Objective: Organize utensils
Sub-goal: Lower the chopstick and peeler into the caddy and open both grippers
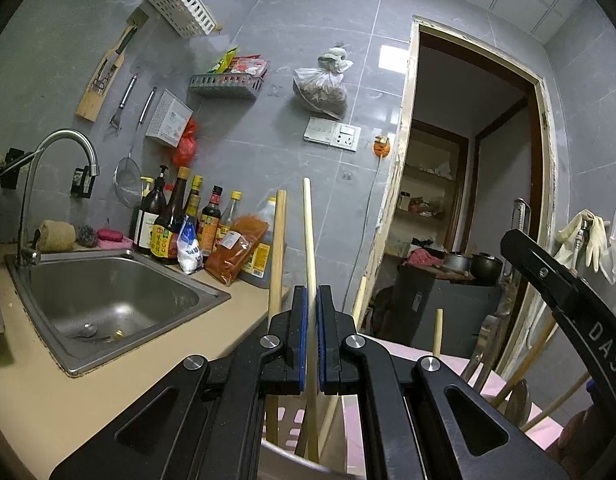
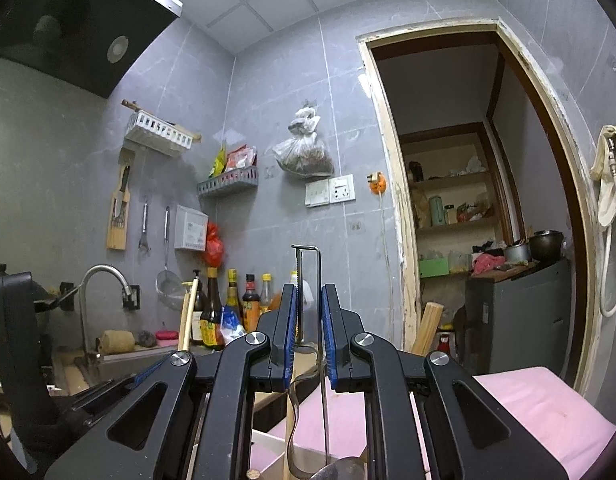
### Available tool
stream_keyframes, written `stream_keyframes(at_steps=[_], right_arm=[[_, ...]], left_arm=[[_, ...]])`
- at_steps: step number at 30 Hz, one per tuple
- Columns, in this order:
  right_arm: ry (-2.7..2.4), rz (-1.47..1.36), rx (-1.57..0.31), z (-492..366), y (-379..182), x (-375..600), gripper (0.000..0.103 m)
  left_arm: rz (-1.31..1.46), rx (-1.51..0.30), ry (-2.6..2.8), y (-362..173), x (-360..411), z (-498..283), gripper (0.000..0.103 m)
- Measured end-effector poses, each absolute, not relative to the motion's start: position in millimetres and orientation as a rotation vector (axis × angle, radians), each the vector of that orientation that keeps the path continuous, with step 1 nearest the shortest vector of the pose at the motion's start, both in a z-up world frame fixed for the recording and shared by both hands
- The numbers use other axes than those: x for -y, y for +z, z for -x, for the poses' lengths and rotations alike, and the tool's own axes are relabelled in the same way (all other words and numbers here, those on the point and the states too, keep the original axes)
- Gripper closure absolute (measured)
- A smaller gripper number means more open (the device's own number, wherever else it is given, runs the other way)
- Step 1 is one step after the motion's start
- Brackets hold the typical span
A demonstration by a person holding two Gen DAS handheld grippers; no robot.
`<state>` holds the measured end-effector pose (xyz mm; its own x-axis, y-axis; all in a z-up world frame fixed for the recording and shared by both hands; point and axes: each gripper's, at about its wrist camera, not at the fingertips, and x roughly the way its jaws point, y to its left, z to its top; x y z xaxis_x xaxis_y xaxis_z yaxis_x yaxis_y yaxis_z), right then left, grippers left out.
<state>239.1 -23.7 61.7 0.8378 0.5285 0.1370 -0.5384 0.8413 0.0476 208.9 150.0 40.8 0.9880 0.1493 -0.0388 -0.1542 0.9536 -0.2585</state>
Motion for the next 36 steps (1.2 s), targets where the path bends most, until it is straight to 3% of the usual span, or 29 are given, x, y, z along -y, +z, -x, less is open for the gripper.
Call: stream_keyframes(at_steps=[15, 27, 32, 36], right_arm=[[0.582, -0.102, 0.115, -241, 61, 26, 0.088], [0.557, -0.11, 0.115, -231, 68, 38, 0.072], [0.54, -0.115, 0.079, -225, 68, 53, 0.064], [0.545, -0.1, 0.069, -214, 68, 63, 0.058]], left_arm=[[0.293, -0.051, 0.129, 38, -157, -201, 0.1], [0.286, -0.083, 0.086, 49, -156, -187, 0.098], [0.263, -0.114, 0.066, 52, -151, -180, 0.089], [0.245, -0.119, 0.061, 54, -146, -170, 0.076]])
